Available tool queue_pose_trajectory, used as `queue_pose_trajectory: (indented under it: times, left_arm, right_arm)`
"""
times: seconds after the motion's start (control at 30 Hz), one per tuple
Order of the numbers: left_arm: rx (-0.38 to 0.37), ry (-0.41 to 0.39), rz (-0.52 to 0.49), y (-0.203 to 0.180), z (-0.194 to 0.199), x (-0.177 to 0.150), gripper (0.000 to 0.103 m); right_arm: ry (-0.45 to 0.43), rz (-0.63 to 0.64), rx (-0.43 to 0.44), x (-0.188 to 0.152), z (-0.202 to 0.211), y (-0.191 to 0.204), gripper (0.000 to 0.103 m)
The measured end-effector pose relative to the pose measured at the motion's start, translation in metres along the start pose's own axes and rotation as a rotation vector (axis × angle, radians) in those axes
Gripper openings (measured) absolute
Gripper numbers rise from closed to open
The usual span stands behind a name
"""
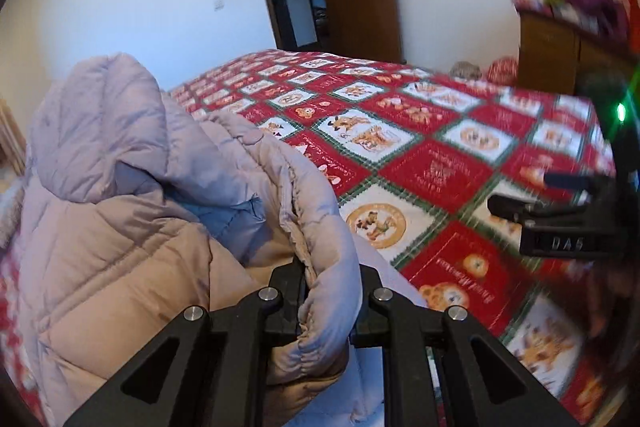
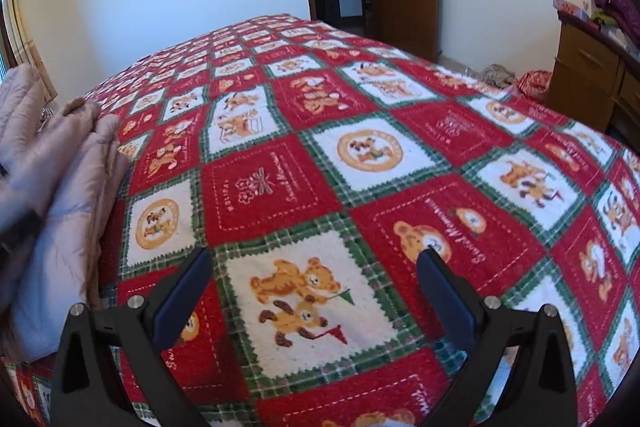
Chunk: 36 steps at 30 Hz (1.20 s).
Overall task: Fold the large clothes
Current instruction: 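Grasp the folded jacket edge with the left gripper and lift it while the right gripper withdraws, then grasp the beige jacket bundle with both grippers from opposite sides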
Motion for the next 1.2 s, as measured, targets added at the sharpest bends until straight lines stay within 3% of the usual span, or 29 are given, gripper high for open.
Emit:
queue_pose_trajectory:
  times: [0.17, 0.23, 0.27, 0.37, 0.47, 0.53, 0.6, 0.63, 0.67, 0.77, 0.87, 0.9, 1.0, 1.1, 1.2]
  left_arm:
    - [0.122, -0.014, -0.108, -0.006, 0.017, 0.012, 0.025]
    - [0.157, -0.049, -0.135, -0.004, 0.040, 0.019, 0.044]
    - [0.158, -0.071, -0.136, -0.003, 0.051, 0.022, 0.059]
    - [0.162, -0.149, -0.069, 0.017, 0.086, 0.032, 0.082]
    - [0.189, -0.168, 0.056, 0.061, 0.115, 0.037, 0.082]
    - [0.182, -0.231, 0.167, 0.102, 0.140, 0.040, 0.085]
    - [0.286, -0.261, 0.285, 0.163, 0.150, 0.035, 0.102]
    - [0.337, -0.254, 0.323, 0.187, 0.147, 0.030, 0.102]
    - [0.420, -0.210, 0.386, 0.226, 0.133, 0.018, 0.102]
    - [0.562, -0.062, 0.551, 0.310, 0.085, -0.022, 0.102]
    - [0.592, 0.028, 0.674, 0.354, 0.038, -0.048, 0.102]
    - [0.590, 0.043, 0.696, 0.358, 0.026, -0.051, 0.102]
    - [0.482, 0.042, 0.715, 0.338, -0.004, -0.039, 0.102]
    - [0.436, 0.042, 0.571, 0.287, -0.022, -0.014, 0.102]
    - [0.387, 0.020, 0.448, 0.240, -0.032, 0.004, 0.102]
  right_arm:
    - [0.017, 0.004, 0.008, -0.007, -0.012, 0.003, 0.103]
    - [0.022, 0.005, 0.005, -0.008, -0.014, 0.004, 0.103]
    - [0.018, 0.011, 0.000, -0.008, -0.014, 0.004, 0.103]
    - [0.015, 0.015, -0.021, -0.008, -0.014, 0.001, 0.103]
    - [0.027, 0.010, -0.041, -0.006, -0.011, 0.001, 0.102]
    - [0.015, 0.048, -0.041, -0.001, -0.005, 0.010, 0.100]
    - [-0.002, 0.083, -0.050, 0.005, 0.000, 0.019, 0.098]
    - [-0.008, 0.096, -0.047, 0.010, 0.004, 0.026, 0.094]
    - [-0.013, 0.104, -0.040, 0.015, 0.006, 0.032, 0.091]
    - [-0.038, 0.127, 0.012, 0.041, 0.017, 0.065, 0.087]
    - [-0.083, 0.181, 0.053, 0.074, 0.029, 0.115, 0.085]
    - [-0.097, 0.204, 0.076, 0.087, 0.032, 0.139, 0.084]
    - [-0.125, 0.254, 0.119, 0.113, 0.038, 0.194, 0.079]
    - [-0.141, 0.280, 0.191, 0.133, 0.040, 0.253, 0.070]
    - [-0.164, 0.286, 0.196, 0.139, 0.029, 0.280, 0.063]
Point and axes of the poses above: each gripper's, at about its wrist camera, not at the fingertips, and z roughly against the way its jaws point, y to its left, x to its top, the point moved 8 cm from there along -z, roughly the way its jaws point, and after that the axes turned 6 degrees about x, right-handed, at the moved point
